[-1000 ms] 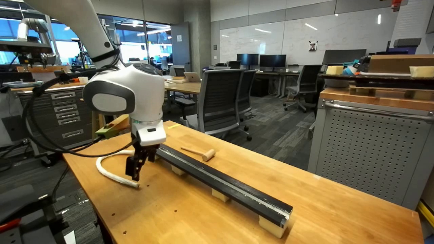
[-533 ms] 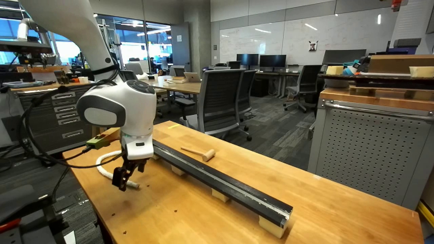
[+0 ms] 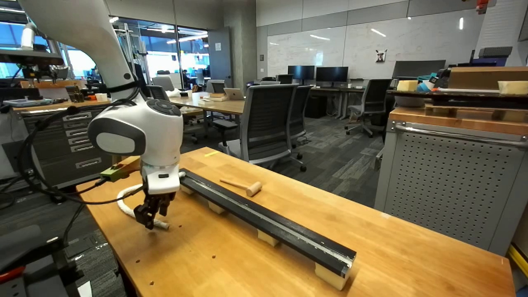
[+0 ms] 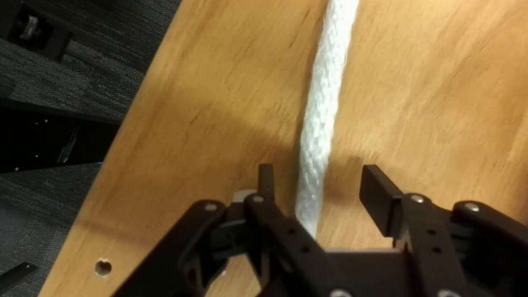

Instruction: Put the rope on the black thing

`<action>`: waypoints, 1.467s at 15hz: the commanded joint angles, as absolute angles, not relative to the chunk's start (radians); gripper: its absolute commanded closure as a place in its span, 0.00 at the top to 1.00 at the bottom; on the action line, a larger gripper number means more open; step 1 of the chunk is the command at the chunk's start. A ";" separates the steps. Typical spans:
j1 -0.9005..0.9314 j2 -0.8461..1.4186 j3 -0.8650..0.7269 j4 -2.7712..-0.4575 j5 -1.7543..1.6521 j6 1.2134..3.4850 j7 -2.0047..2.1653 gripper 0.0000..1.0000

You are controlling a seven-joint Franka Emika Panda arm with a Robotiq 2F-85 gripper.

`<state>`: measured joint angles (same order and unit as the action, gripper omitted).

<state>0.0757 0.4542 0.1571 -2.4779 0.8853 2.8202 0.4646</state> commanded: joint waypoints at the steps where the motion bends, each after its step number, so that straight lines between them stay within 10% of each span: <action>1: 0.077 0.483 0.155 -2.459 0.899 2.900 0.453 0.27; 6: 0.079 0.502 0.145 -2.461 0.887 2.940 0.464 0.00; 22: 0.061 0.251 0.010 -2.538 0.781 2.774 0.474 0.03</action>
